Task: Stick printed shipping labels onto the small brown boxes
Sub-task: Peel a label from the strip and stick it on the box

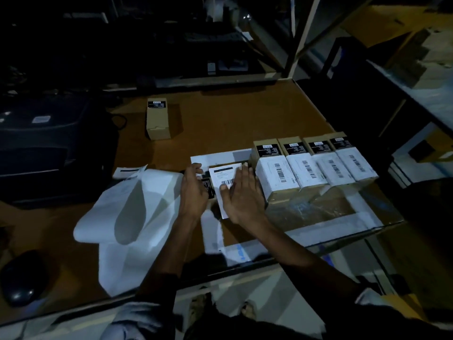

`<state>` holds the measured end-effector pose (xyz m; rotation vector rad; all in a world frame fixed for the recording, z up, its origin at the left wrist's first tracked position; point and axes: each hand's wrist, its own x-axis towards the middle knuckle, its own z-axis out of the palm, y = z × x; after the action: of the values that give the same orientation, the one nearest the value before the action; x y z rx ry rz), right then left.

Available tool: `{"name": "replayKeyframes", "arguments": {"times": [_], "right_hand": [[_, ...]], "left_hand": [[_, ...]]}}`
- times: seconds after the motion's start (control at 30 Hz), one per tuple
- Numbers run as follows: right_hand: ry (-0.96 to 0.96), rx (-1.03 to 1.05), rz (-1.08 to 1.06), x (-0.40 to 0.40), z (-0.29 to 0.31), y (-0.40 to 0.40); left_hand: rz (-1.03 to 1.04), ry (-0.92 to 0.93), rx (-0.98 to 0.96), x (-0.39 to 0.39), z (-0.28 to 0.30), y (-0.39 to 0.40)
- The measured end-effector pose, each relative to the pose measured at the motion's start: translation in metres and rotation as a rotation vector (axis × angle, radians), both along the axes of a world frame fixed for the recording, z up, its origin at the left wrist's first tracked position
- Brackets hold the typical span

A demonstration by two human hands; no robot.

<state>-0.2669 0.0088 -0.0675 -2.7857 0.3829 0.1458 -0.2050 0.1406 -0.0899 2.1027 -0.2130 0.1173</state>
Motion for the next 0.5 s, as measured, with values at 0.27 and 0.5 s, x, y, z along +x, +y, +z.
{"name": "replayKeyframes", "arguments": {"times": [0.27,0.5], "right_hand": [[0.01,-0.094,0.223,-0.01,-0.001,-0.01],[-0.122,0.401,-0.066,-0.009,0.003,-0.013]], "left_hand": [[0.022,-0.015,0.067,-0.004,0.002,-0.001],[0.236,0.047,0.279,-0.008,0.0,-0.005]]}}
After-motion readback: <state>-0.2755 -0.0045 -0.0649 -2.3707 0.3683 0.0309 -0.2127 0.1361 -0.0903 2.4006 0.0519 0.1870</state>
